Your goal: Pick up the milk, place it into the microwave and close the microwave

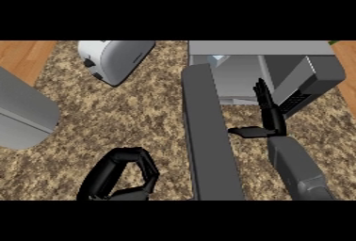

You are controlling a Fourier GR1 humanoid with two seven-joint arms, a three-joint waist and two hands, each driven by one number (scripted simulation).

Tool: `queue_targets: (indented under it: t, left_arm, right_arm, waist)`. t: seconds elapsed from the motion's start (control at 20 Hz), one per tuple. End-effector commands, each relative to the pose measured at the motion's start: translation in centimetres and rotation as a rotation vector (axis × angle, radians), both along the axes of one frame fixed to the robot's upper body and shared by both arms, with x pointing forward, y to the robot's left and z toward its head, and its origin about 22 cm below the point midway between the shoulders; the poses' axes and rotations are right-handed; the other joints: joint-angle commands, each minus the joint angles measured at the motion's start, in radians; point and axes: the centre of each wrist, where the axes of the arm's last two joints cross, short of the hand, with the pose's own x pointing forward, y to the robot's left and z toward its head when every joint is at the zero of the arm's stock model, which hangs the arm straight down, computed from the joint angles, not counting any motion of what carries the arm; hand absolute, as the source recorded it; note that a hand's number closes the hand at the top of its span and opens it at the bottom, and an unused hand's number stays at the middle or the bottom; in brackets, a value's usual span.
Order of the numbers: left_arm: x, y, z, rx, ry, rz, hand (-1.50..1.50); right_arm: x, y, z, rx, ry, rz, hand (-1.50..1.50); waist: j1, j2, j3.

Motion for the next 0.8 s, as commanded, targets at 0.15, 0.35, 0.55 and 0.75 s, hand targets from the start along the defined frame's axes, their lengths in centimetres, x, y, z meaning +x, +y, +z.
queue_targets:
  t: [0.15,0.35,0.55,0.75]
  left_arm:
    - [1.6,-2.1,-2.4,0.126,0.016,-0.034,1.5]
    - [2.8,-4.3,-3.4,0.188,0.064,-0.177,1.5]
    - [1.8,-6.3,-5.2,0.194,0.081,-0.197,1.5]
    - [1.2,-8.9,-5.7,0.167,0.138,-0.282,1.5]
  right_arm:
    - [-3.1,-3.1,-1.2,0.01,-0.022,0.036,-1.5]
    - [-4.2,-2.1,-1.6,0.003,-0.026,0.052,-1.5]
    - [-7.9,-6.5,-1.3,-0.026,-0.044,0.061,-1.5]
    - [-8.8,-5.8,0.6,0.0,-0.032,0.052,-1.5]
  waist:
    - [-0.029,-0.011,-0.002]
    - [-0.042,-0.014,-0.003]
    - [-0.044,-0.013,-0.003]
    - [-0.052,-0.014,-0.004]
